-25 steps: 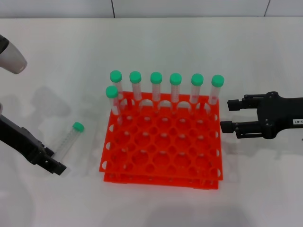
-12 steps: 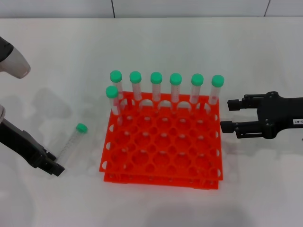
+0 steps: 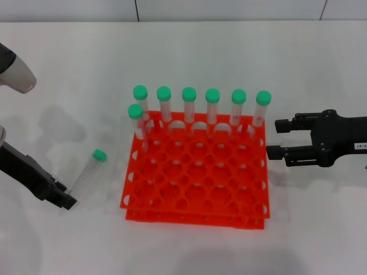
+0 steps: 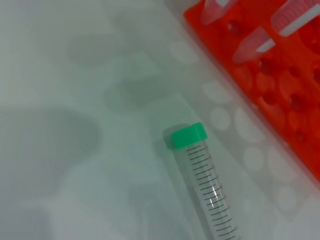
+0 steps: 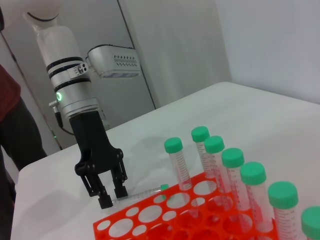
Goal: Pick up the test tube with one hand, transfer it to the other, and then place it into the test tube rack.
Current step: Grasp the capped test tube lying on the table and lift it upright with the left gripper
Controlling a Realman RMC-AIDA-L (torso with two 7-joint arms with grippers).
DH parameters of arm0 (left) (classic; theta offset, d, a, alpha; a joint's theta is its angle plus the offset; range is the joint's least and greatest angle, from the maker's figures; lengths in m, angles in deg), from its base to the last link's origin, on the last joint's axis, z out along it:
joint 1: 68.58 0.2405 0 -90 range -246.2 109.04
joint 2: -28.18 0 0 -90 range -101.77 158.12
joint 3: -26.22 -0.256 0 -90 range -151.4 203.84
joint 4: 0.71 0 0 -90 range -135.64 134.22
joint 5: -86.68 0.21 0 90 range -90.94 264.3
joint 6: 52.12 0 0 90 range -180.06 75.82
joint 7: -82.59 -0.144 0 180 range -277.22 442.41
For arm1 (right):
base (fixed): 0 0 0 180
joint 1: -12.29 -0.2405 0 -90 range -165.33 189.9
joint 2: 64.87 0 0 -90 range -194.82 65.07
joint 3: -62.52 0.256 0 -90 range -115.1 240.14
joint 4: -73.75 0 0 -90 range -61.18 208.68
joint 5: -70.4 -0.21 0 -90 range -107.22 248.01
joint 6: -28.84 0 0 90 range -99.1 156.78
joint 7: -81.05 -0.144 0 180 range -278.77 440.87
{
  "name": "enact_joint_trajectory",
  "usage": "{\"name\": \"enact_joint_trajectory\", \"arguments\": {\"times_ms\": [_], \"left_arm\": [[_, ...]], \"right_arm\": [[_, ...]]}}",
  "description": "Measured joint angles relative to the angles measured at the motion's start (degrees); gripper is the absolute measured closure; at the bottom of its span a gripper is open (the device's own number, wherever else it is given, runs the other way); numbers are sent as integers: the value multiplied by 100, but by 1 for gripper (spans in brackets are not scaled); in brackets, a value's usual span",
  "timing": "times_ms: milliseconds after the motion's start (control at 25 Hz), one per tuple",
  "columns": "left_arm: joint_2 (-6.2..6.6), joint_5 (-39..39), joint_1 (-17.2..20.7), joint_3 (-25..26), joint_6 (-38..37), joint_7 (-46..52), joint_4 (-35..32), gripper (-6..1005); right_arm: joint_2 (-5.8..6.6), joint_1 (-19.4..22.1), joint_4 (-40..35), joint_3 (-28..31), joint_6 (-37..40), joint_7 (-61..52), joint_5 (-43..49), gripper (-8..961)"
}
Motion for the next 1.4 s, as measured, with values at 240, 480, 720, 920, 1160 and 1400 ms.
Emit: {"name": "enact_joint_trajectory", "arguments": {"times_ms": [240, 480, 720, 920, 1160, 1400], "left_arm": [[6, 6, 2, -35, 24, 4, -1, 527], [7, 10, -4, -57, 33, 20, 0, 551], [18, 30, -4, -73, 96, 132, 3, 618], [34, 39, -4, -85, 187, 247, 3, 692], [40, 30, -4, -88, 274, 323, -10, 742], [34, 10, -4, -110, 310, 319, -41, 771]], "right_arm": [[0, -3, -1, 0, 0, 1, 0, 240], [0, 1, -14, 0, 1, 1, 0, 240], [0, 21, -38, 0, 1, -2, 0, 238], [0, 24, -38, 0, 1, -3, 0, 239], [0, 30, -38, 0, 1, 0, 0, 240], [0, 34, -37, 0, 1, 1, 0, 238]]}}
